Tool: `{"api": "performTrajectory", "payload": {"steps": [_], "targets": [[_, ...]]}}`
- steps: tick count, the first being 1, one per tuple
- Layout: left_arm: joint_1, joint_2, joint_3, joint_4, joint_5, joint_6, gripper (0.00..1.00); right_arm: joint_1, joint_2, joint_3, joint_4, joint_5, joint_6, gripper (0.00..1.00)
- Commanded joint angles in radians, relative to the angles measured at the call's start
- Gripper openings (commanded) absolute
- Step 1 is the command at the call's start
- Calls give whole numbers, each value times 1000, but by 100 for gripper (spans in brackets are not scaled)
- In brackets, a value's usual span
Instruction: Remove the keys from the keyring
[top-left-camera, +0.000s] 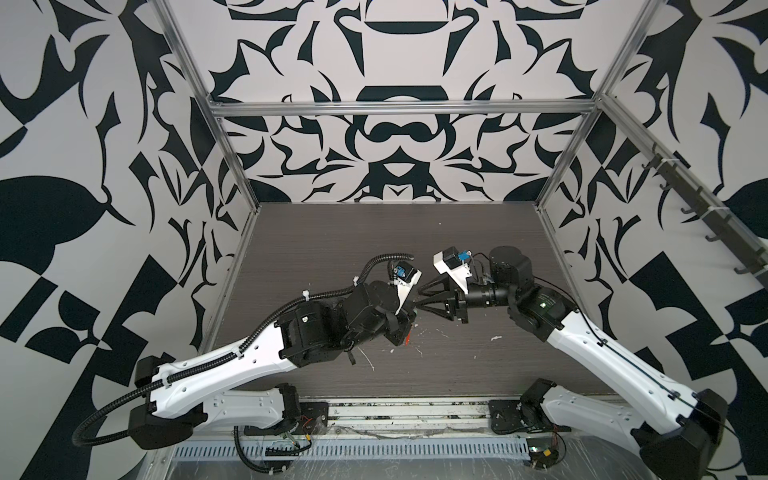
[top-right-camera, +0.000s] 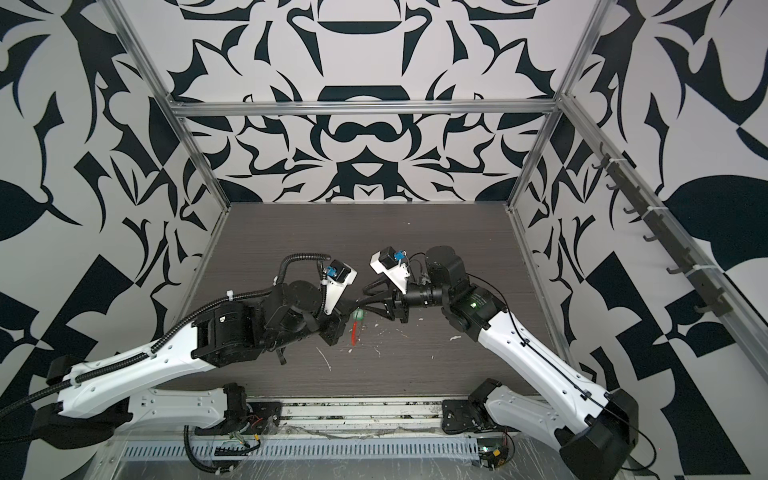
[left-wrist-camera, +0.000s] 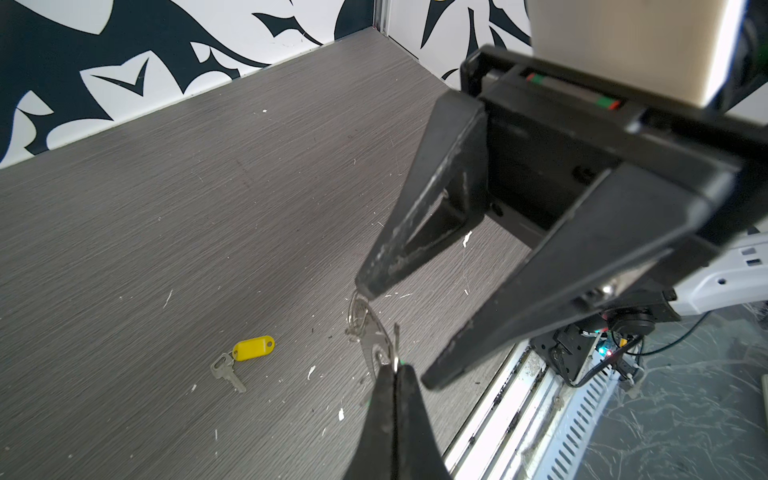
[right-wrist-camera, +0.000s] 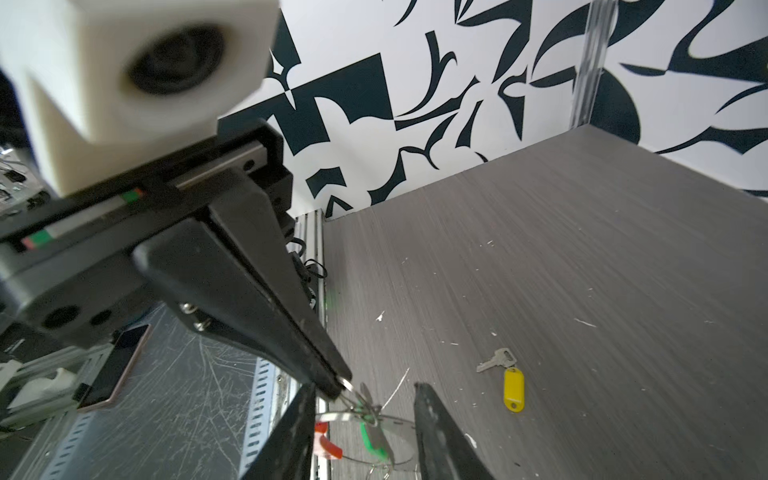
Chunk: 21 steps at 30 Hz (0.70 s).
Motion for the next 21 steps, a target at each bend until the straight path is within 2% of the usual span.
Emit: {"api": "performTrajectory", "payload": {"steps": [1,10,17,21], "targets": [[-2,-27,23,-23,-3,-12,0,-5,-1,43,9,-48,-9,39],[-3,-36,21,-18,-2,-15,0,-6,6,32,29,-60,4,23],[-3,-32,17,-7,-9,-18,0,-6,11,28,43,-71,15,16],[-2,-26,15,1,-4,-18,0,-6,14,25,56,-81,28,7]]}}
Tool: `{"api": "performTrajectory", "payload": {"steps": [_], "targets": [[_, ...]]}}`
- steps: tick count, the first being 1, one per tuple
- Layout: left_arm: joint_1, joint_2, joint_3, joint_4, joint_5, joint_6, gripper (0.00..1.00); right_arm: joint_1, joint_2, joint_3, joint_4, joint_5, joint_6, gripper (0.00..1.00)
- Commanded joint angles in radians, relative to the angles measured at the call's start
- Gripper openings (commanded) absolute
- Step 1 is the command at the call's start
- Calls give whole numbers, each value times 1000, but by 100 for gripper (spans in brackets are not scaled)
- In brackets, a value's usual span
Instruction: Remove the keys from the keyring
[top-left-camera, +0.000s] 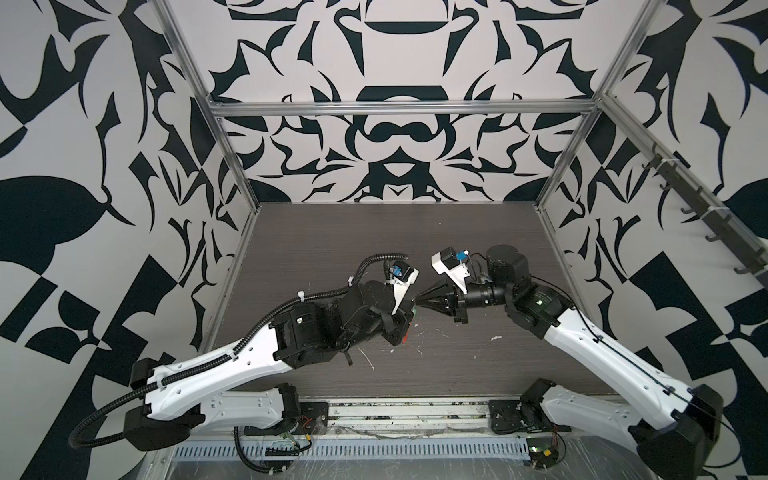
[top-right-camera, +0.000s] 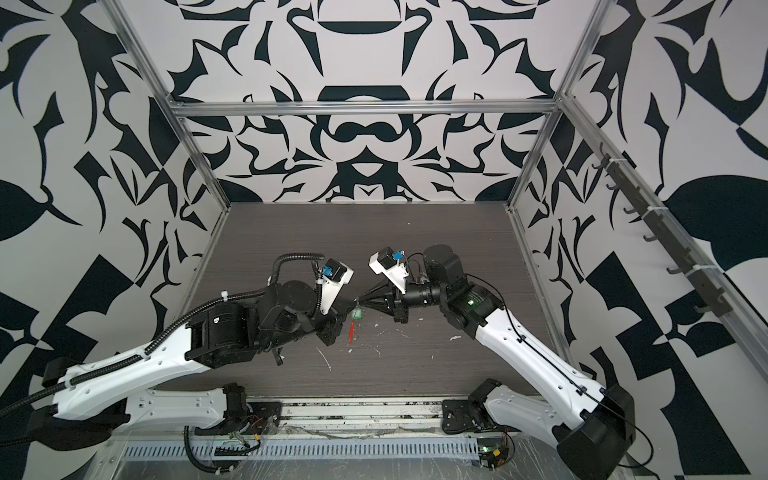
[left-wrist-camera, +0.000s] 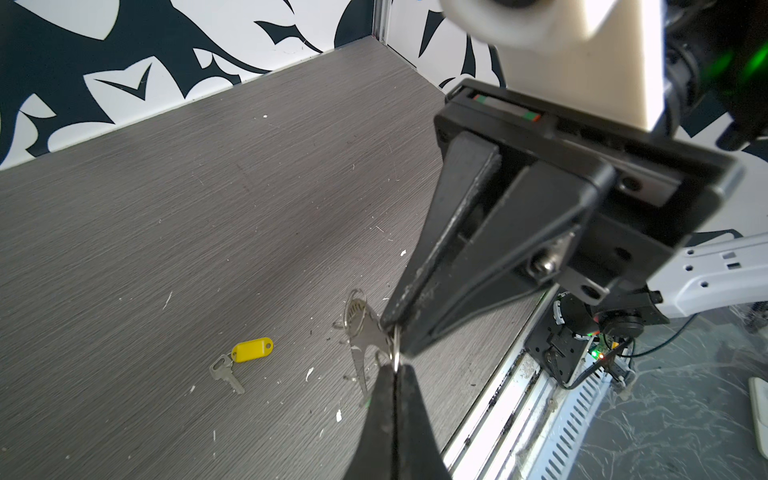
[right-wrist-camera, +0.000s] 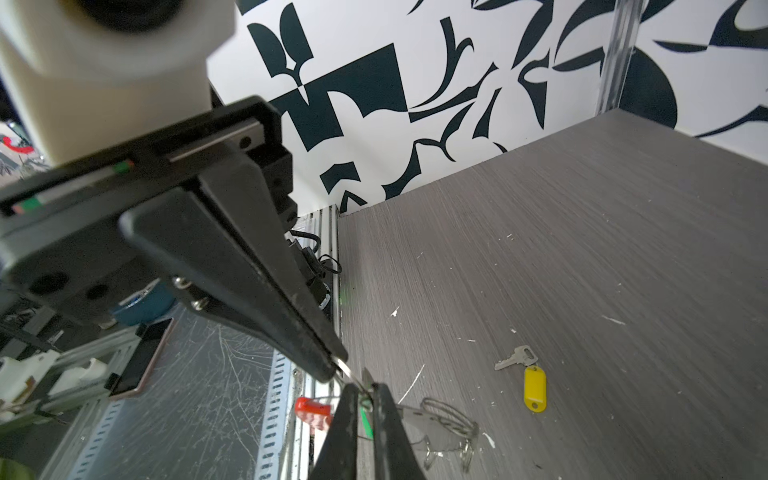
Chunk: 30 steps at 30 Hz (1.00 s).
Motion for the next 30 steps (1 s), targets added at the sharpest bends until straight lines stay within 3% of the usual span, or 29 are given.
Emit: {"api": "performTrajectory", "payload": {"steps": [1,5,10,17,30], "targets": [[-3,-7,15,3,-2,-11,0,0,1,24,54,-37,17,4],[-2,0,16,6,1,-12,0,0,4,19,64,-43,25,0],[-2,2,15,10,5,-7,0,0,-6,17,67,-43,31,12],[-1,5,15,14,19,-2,0,0,-17,19,68,-60,26,19],[-2,-9,11,14,-7,-6,0,0,-8,20,59,-143,26,15]]}}
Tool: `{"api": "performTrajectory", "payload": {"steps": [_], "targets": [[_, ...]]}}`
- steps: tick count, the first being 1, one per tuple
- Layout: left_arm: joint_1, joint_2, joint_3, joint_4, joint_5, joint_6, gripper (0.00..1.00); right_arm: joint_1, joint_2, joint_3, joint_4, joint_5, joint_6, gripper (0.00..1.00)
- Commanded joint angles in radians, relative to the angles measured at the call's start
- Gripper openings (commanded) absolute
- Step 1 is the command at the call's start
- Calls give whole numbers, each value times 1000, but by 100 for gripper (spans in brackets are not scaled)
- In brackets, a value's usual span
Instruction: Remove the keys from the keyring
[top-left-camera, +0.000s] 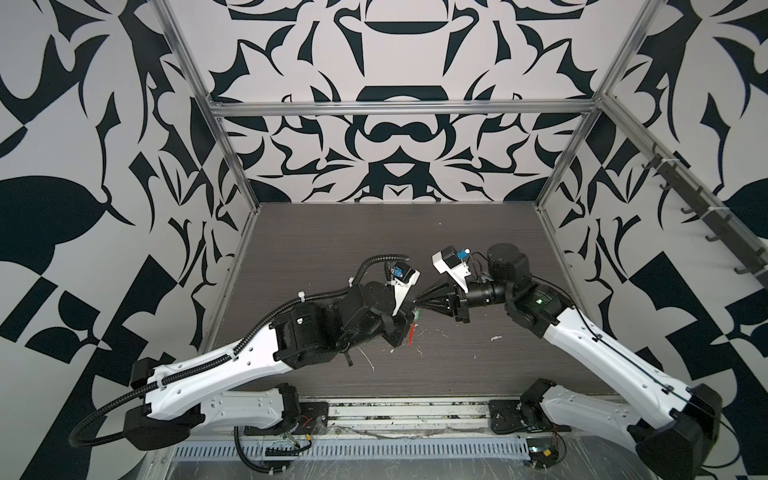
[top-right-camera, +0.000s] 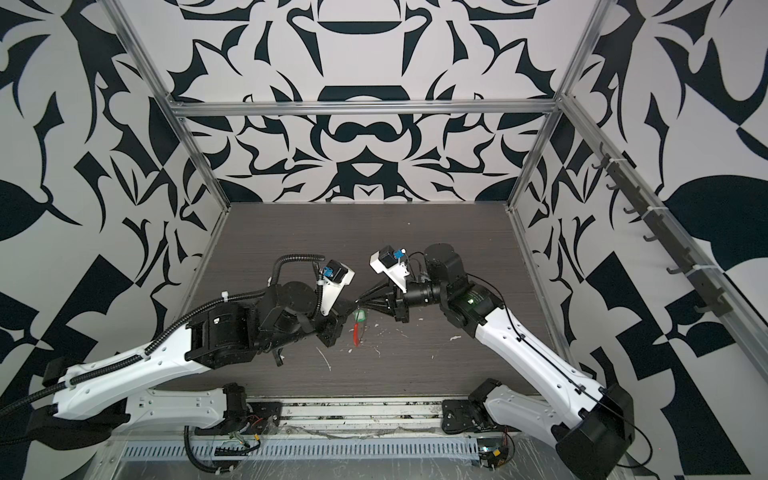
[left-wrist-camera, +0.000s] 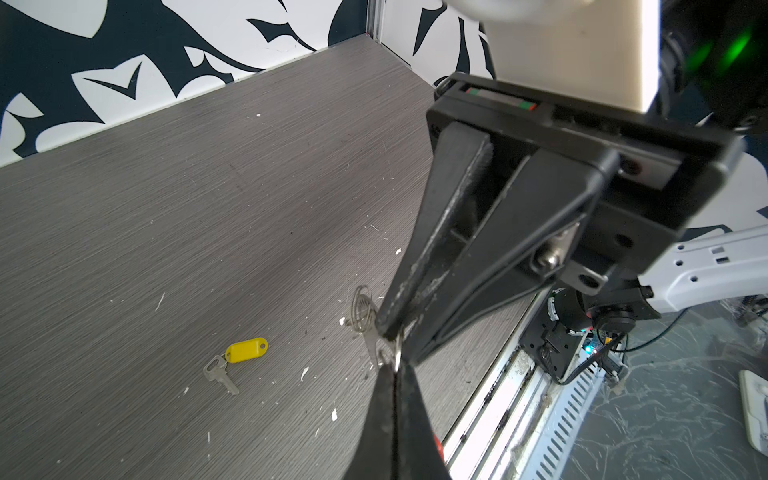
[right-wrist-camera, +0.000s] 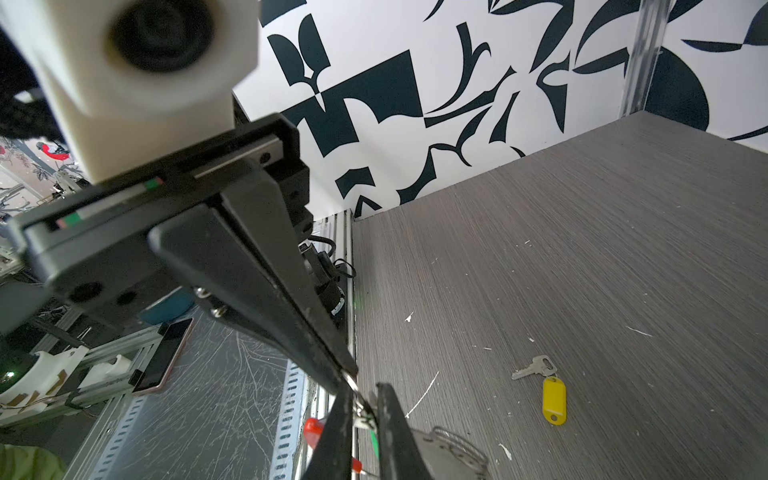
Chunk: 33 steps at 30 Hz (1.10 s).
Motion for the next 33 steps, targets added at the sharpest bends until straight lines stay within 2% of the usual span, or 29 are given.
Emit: {"api": "performTrajectory", "payload": {"steps": [1,5,10,13,15,18,22,26,30,33], "targets": [[-2,-8,11,14,-17,-6,0,9,-13,22,38,-79,2,12],[-2,-4,9,27,2,-5,0,9,-12,19,52,-82,9,0],[-2,-1,4,42,18,-5,0,9,-15,15,68,-77,13,0],[-2,-20,-8,54,8,-8,24,8,-22,14,73,-70,10,0],[-1,-47,-29,65,-11,-8,32,9,-26,16,74,-68,6,0],[1,-102,-89,92,-72,4,39,7,-33,17,74,-59,5,0],[0,-173,-188,173,-88,76,46,8,-39,14,98,-53,22,0],[30,-229,-264,235,-114,95,50,8,-49,19,108,-45,32,0],[84,-258,-314,280,-5,94,52,7,-58,23,114,-26,34,0],[88,-246,-338,315,99,103,53,7,-62,14,145,7,56,0]]}}
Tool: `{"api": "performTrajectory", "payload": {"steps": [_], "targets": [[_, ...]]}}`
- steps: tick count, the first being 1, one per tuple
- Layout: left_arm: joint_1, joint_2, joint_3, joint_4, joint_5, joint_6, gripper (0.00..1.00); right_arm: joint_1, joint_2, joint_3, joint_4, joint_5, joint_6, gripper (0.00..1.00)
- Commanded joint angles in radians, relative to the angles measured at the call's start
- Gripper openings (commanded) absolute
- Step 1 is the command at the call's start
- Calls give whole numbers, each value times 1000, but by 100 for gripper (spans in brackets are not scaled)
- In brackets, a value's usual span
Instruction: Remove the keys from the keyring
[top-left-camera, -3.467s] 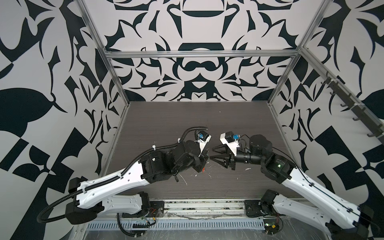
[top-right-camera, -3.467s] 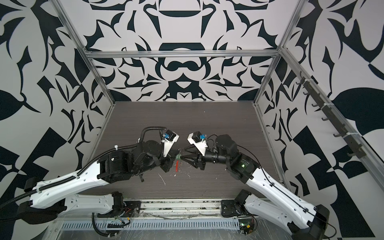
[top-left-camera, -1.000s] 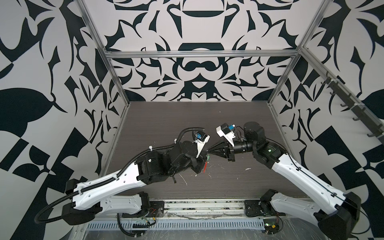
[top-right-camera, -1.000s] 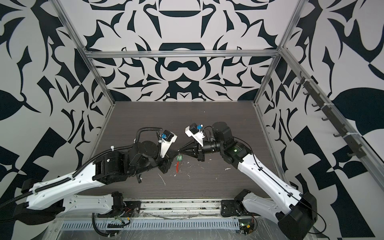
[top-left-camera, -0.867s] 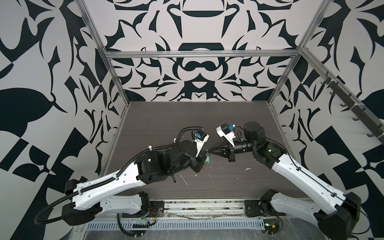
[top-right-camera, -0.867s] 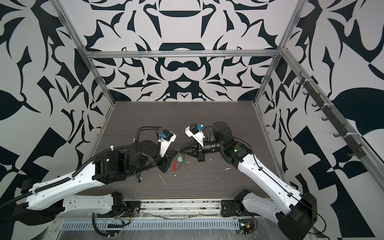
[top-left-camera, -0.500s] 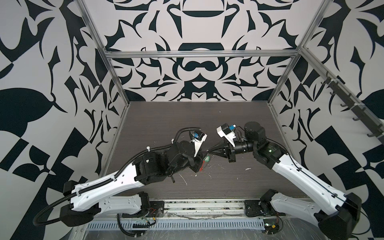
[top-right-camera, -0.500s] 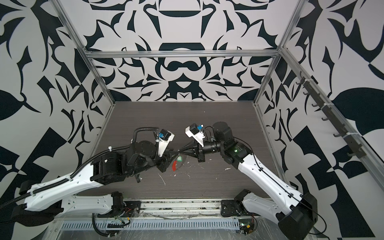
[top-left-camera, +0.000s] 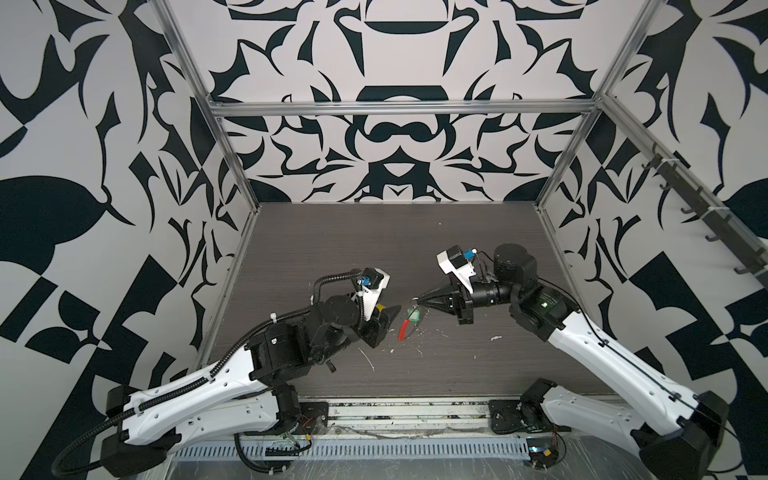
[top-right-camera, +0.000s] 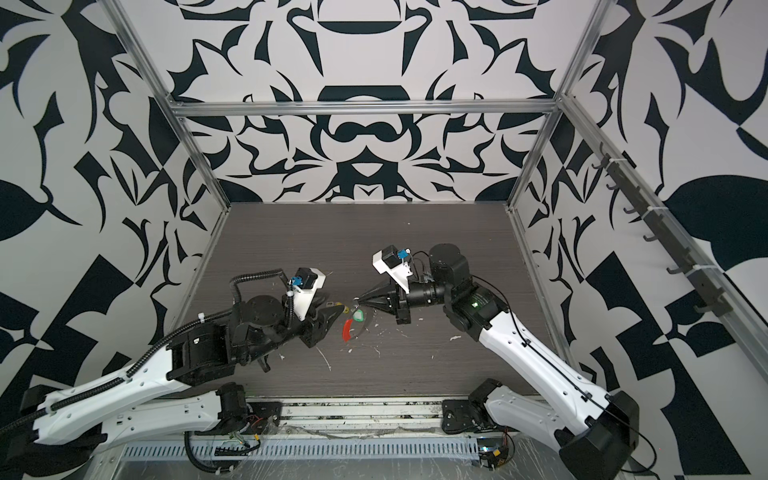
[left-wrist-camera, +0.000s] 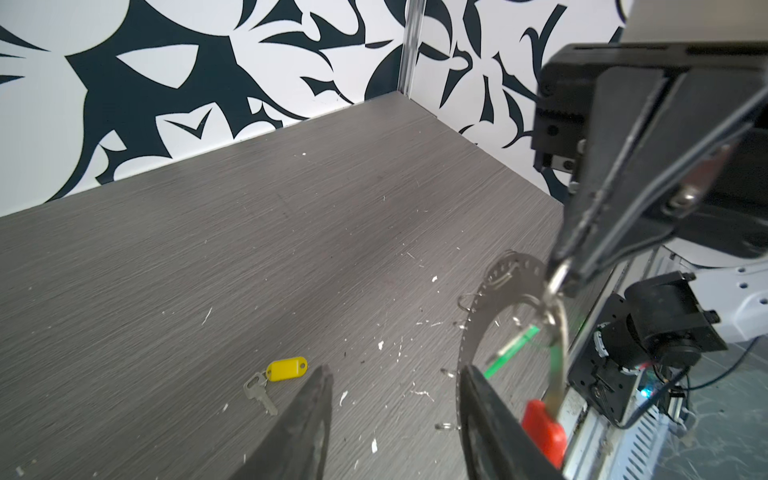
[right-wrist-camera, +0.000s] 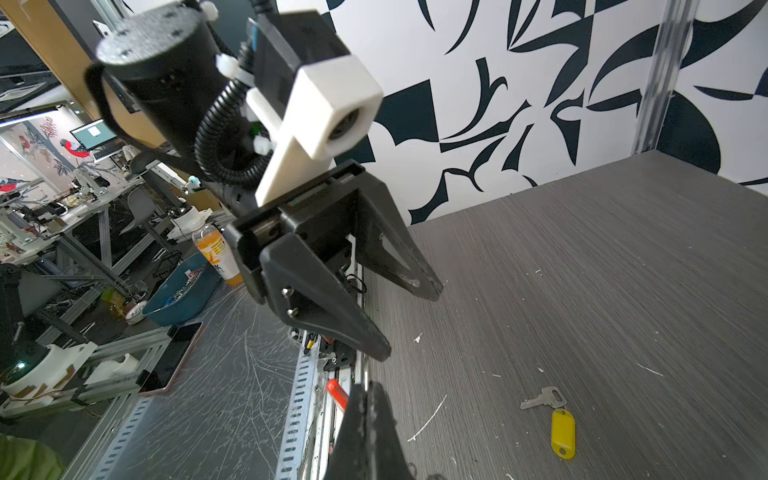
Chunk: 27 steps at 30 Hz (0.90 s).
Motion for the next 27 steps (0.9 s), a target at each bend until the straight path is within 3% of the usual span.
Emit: {"api": "performTrajectory", "payload": {"steps": [1,8,27], "targets": [[5,5,-26,83,131,16,53,2,-28,4,109,41,43,0],[5,-15,-71,170,220,36,56,3,-35,-33,234,93,129,0],[5,72,-38,272,67,182,58,2,-15,-140,570,1,330,0]]}}
